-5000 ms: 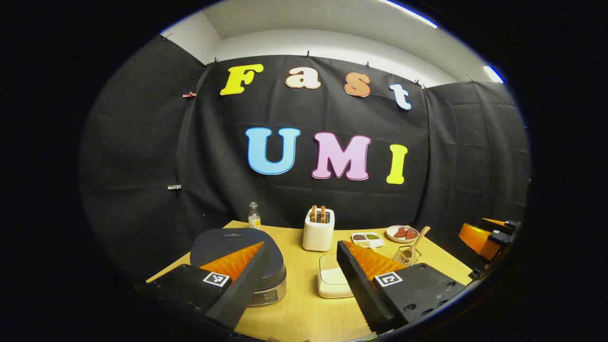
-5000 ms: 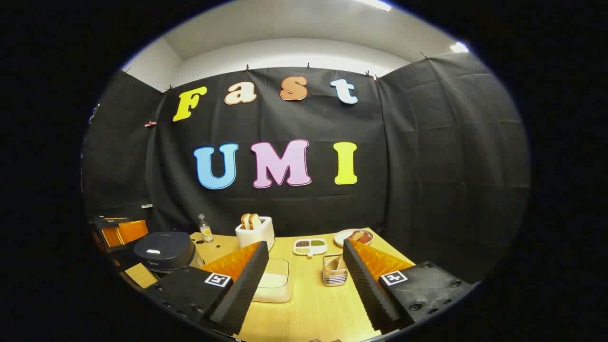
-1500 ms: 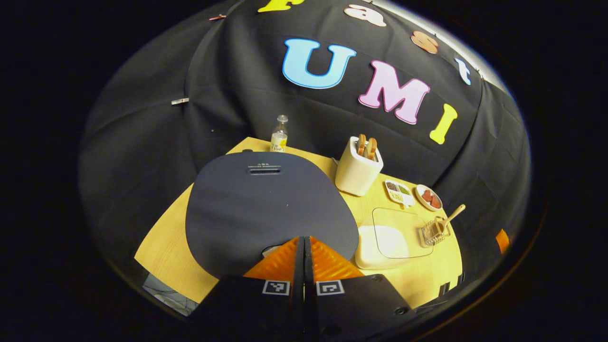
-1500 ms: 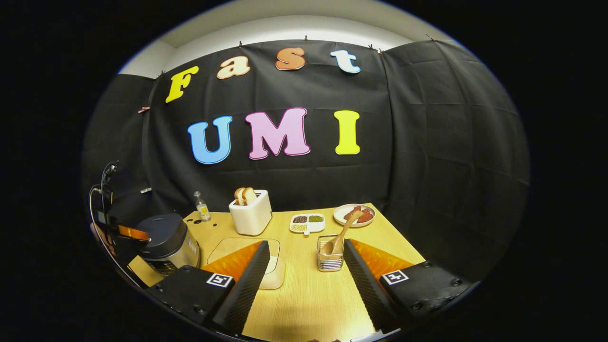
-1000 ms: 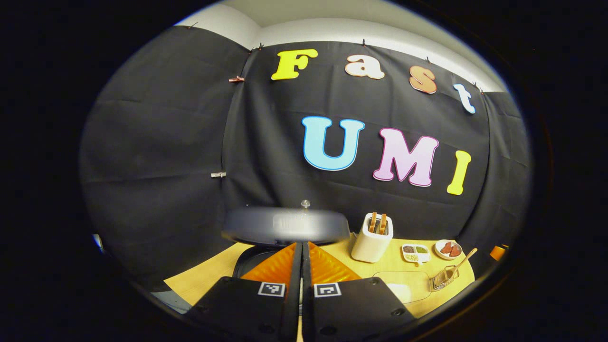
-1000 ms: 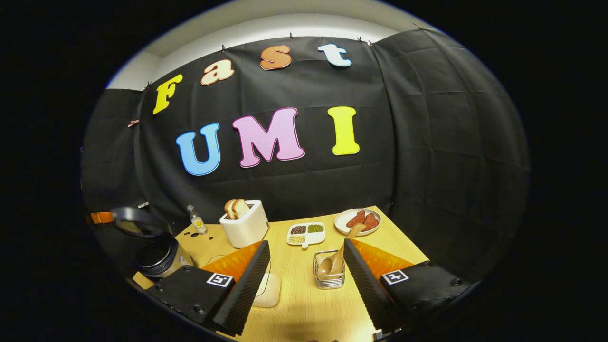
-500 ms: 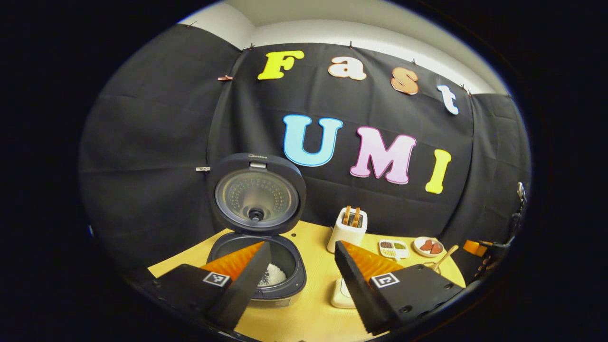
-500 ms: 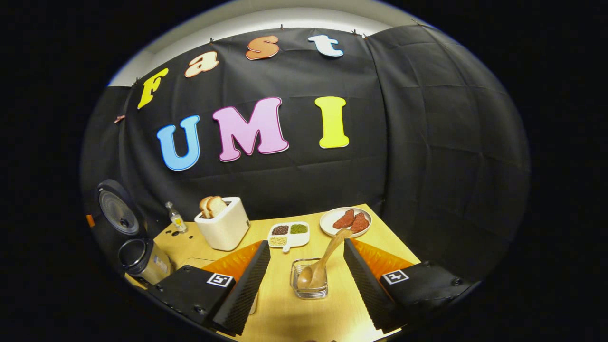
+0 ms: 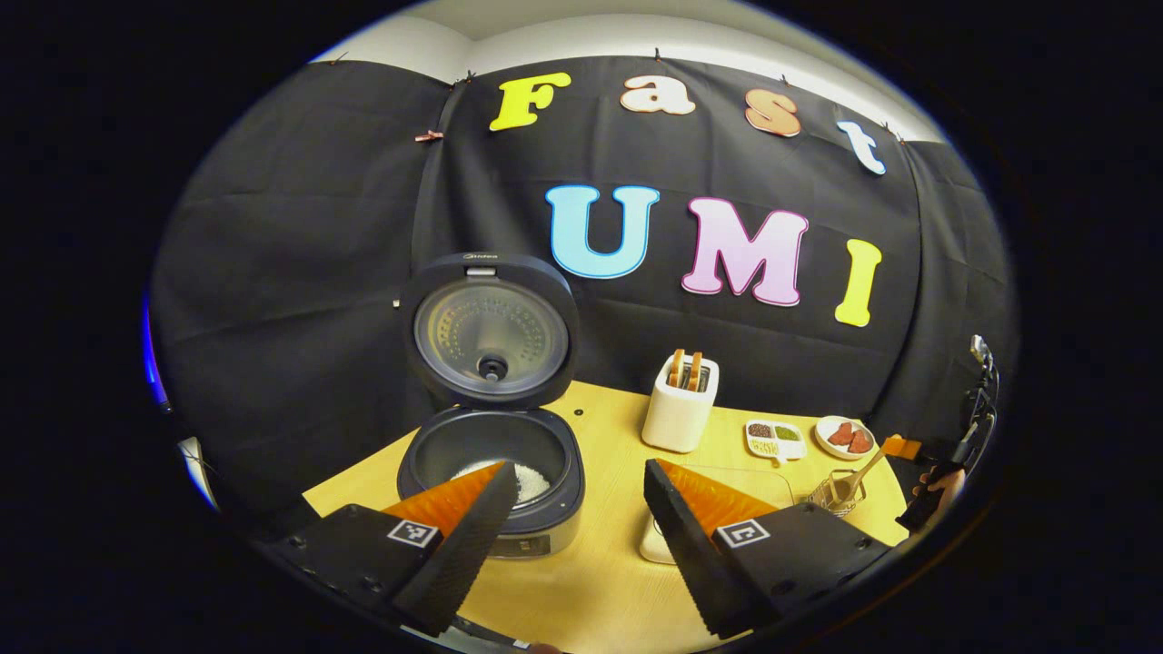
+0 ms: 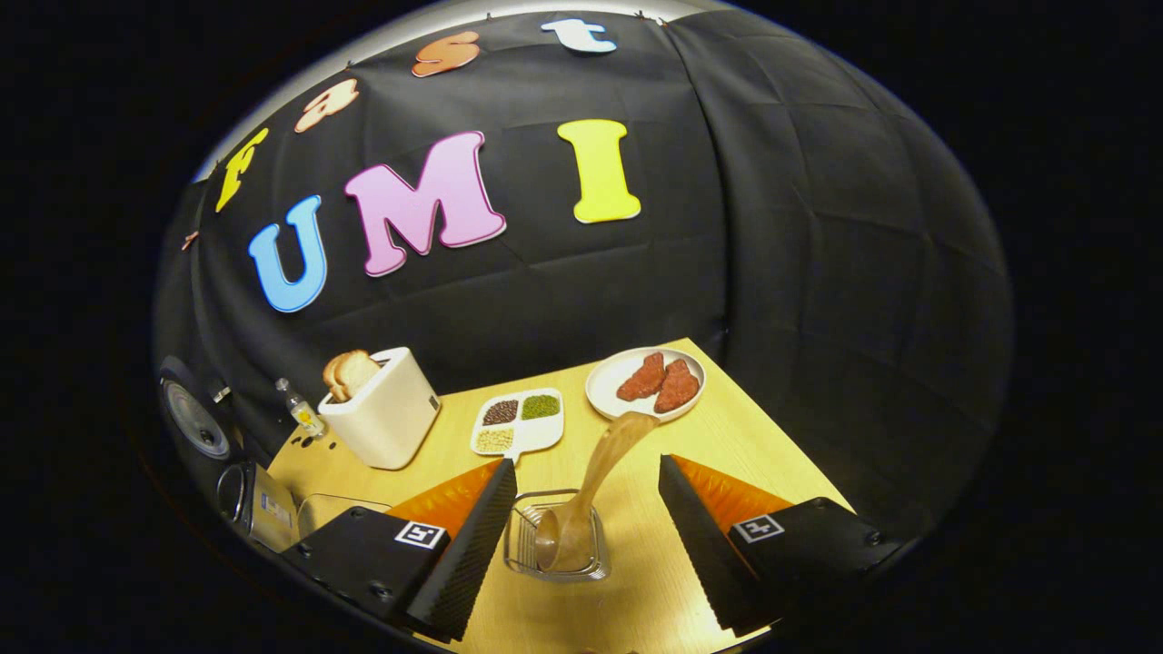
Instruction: Close the left gripper, press the button to open the rice cooker; take a wooden spoon from the chopstick holder with the right hand, scoop a spoonful of rice and pour it into the rice cooker, then put the wooden spoon back into the chopstick holder.
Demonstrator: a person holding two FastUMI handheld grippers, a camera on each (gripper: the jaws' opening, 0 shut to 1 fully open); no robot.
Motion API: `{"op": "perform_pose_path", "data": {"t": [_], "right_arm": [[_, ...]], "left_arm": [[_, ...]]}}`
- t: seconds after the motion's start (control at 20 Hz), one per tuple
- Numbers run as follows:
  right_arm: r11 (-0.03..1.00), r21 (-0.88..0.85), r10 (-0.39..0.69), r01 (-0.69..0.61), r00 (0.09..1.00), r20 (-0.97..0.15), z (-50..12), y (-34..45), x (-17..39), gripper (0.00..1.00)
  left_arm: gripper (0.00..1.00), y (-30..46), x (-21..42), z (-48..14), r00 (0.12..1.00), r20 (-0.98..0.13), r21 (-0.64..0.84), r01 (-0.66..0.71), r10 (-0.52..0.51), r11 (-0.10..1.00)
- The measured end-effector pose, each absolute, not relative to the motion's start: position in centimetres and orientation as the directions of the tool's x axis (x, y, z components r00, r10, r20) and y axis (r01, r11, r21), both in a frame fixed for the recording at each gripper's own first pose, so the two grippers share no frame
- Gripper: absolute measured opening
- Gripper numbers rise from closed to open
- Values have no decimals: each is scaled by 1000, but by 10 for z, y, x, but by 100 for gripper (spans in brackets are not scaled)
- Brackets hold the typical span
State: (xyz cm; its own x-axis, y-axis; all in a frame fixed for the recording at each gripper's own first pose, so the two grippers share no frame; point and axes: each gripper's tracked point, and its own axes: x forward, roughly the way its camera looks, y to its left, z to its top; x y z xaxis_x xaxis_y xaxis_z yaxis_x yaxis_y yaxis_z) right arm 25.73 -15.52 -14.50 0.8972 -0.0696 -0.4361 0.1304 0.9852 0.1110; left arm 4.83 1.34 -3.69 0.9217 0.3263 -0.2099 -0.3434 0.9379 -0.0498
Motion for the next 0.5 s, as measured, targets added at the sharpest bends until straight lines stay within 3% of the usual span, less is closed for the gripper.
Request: {"op": "perform_pose_path", "data": {"t": [0.4,0.5], "right_arm": [[942,272,-29,198,854,-520,-191,-158,301,94],[912,335,-23,238,844,-536,-194,-156,311,80]], "left_arm": [[95,-31,22,-74,904,-259,-133,-382,340,914],[95,-40,20,-77,908,-261,-122,-369,329,921]]}}
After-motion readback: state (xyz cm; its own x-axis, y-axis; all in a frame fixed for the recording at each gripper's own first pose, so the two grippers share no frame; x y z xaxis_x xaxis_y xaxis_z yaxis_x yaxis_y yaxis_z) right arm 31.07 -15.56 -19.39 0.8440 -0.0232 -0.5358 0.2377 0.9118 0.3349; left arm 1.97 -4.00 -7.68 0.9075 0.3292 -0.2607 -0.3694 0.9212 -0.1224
